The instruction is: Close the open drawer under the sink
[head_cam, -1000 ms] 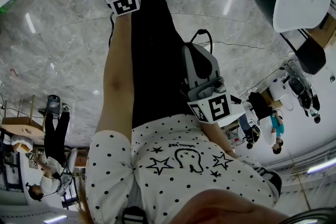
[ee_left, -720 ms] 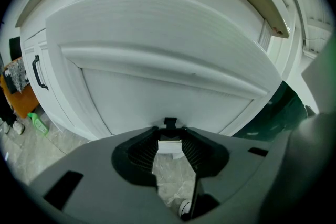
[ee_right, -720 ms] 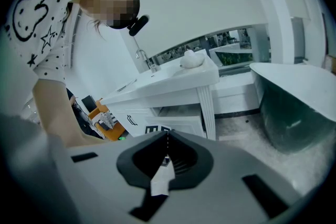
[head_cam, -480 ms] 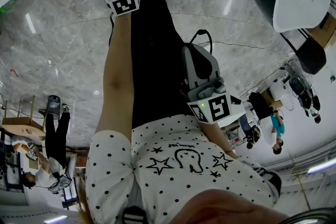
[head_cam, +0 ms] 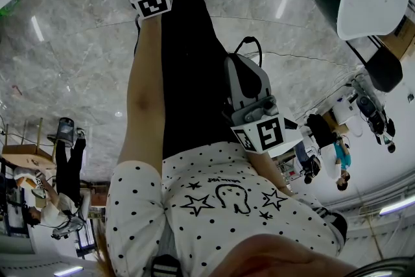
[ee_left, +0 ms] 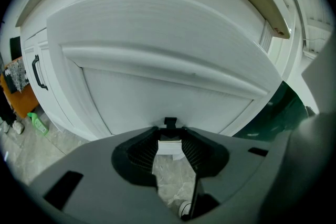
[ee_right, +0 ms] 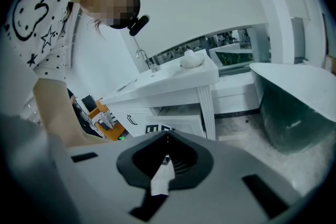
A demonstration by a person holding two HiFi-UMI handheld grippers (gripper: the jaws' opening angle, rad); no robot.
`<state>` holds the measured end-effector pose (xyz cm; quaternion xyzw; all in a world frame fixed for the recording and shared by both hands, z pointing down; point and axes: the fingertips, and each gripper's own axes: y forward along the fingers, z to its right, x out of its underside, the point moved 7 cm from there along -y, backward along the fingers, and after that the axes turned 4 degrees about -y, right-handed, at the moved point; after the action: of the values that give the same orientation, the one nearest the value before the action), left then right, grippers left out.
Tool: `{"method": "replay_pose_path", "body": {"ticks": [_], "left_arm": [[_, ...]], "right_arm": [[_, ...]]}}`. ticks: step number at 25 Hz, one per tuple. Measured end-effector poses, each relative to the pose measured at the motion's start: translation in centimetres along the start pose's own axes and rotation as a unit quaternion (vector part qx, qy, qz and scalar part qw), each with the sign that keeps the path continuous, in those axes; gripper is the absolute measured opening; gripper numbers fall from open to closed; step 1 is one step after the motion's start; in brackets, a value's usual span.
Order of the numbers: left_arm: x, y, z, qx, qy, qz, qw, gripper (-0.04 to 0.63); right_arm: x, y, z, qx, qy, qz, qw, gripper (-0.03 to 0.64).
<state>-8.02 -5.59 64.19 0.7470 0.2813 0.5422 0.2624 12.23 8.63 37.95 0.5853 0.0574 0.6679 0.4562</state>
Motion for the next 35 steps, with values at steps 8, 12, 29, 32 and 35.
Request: {"method": "replay_pose_path", "body": {"ticks": [8,12,29,32,35], "left_arm": [[-1.5,0.7,0.4,-0.001,-0.001,0.007,1.0000,0.143],[-1.4,0.9,0.1,-0.001,-0.001,0.007,1.0000,0.143],[-2.5,1.4,0.3,-0.003,-0.003,0.011,0.9999,0.143],[-2.6,1.5,0.2,-0.003,-0.002,0.012,0.9999,0.143],[-2.7,1.5,0.2,-0.003,-0.002,0.013,0.9999,0.143]], "right_arm": [[-0.4,-0.2,0.2,0.001,0.002,0.000,1.000,0.015],[-0.3,0.1,0.3,0.002,0.003,-0.001,1.000,0.015],[-0.5,-0.2,0.7,0.002,0.004,-0.002,1.000,0.015],[-0.5,-0.2,0.7,0.001,0.004,-0.002,1.000,0.015],[-0.6,-0.2,0.6,0.001,0.004,-0.002,1.000,0.015]]}}
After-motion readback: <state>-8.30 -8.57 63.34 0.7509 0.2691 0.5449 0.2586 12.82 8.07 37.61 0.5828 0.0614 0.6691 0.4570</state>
